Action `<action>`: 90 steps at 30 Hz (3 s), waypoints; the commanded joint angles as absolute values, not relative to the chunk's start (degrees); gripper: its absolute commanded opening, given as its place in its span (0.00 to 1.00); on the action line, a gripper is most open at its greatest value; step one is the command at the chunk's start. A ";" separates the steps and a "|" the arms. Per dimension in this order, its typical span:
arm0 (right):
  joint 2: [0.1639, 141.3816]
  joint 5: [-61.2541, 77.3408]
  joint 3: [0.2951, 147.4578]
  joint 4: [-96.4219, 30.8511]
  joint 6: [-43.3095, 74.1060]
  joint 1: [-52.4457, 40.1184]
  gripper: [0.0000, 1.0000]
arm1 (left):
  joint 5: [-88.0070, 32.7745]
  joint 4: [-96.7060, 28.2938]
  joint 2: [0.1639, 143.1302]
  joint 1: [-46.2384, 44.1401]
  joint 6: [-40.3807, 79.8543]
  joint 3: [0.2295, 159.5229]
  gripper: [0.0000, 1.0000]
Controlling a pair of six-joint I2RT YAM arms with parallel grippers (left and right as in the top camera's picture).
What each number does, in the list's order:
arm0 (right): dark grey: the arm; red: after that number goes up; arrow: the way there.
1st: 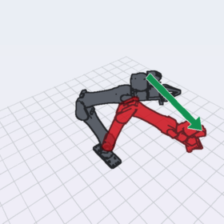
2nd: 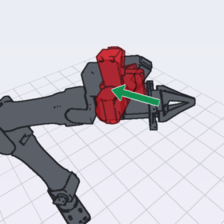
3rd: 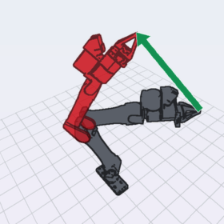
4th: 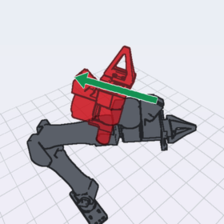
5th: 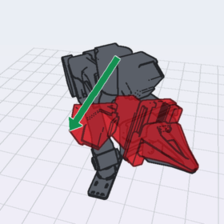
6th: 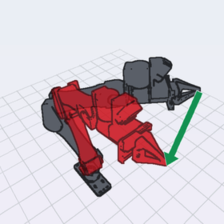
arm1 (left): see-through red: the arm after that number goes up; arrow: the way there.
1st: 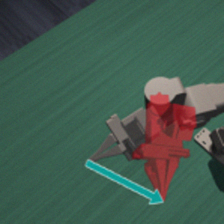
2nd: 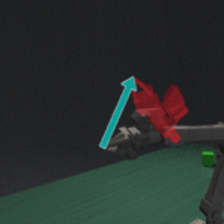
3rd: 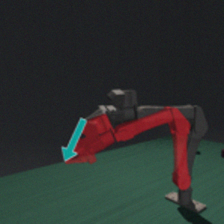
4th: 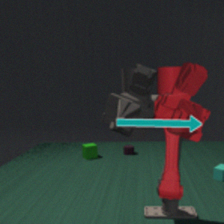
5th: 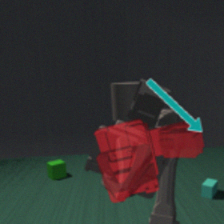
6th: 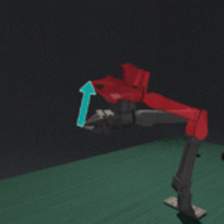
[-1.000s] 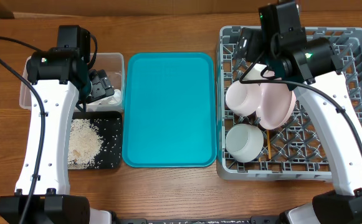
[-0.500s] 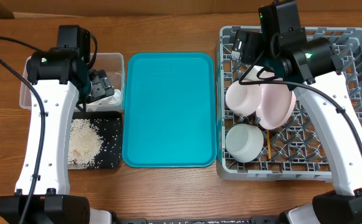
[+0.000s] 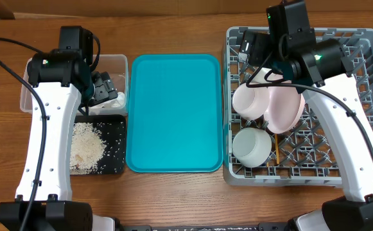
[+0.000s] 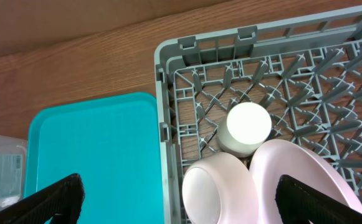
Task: Sort waste into correct bins and load items into the dishwasher
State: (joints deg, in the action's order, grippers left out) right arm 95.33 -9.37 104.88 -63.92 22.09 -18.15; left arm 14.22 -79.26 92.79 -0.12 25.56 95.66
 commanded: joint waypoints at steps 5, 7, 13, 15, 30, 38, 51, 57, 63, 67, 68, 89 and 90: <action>92.33 -9.32 106.04 -63.70 22.13 -18.37 1.00 | 14.98 -79.15 92.58 -0.01 25.76 96.25 1.00; 90.48 -9.32 106.04 -63.70 22.11 -18.37 1.00 | 14.98 -79.15 92.58 -0.01 25.76 96.25 1.00; 82.02 -16.91 106.04 -63.55 22.09 -18.37 1.00 | 14.98 -79.15 92.58 -0.01 25.78 96.25 1.00; 77.87 -16.88 106.04 -63.53 22.09 -18.37 1.00 | 14.98 -79.15 92.58 -0.03 25.78 96.25 1.00; 45.71 -16.86 100.44 -63.86 22.48 -18.37 1.00 | 14.98 -79.15 92.58 -0.01 25.76 96.25 1.00; 26.00 -16.86 74.19 -45.84 24.23 -18.04 1.00 | 14.98 -79.15 92.58 -0.01 25.78 96.25 1.00; 4.49 -7.31 32.08 -23.70 24.29 -15.51 1.00 | 14.98 -79.15 92.58 -0.01 25.78 96.25 1.00; 0.10 -6.63 19.05 -9.72 24.27 -12.21 1.00 | 14.98 -79.18 92.58 -0.01 25.76 96.25 1.00; 0.16 -1.56 9.32 2.85 24.25 -7.99 1.00 | 14.98 -79.15 92.58 -0.01 25.78 96.25 1.00; 0.16 -1.39 3.90 7.70 24.18 -7.31 1.00 | 14.98 -79.15 92.58 -0.01 25.78 96.25 1.00; 0.16 -1.39 2.76 7.62 24.21 -7.31 1.00 | 14.98 -79.18 92.58 -0.01 25.78 96.25 1.00; 0.16 -2.48 0.47 -4.62 18.70 -6.28 1.00 | 14.98 -79.15 92.58 -0.01 25.78 96.25 1.00; 0.16 -2.44 0.47 -4.60 17.41 -6.28 1.00 | 14.98 -79.15 92.58 -0.01 25.76 96.25 1.00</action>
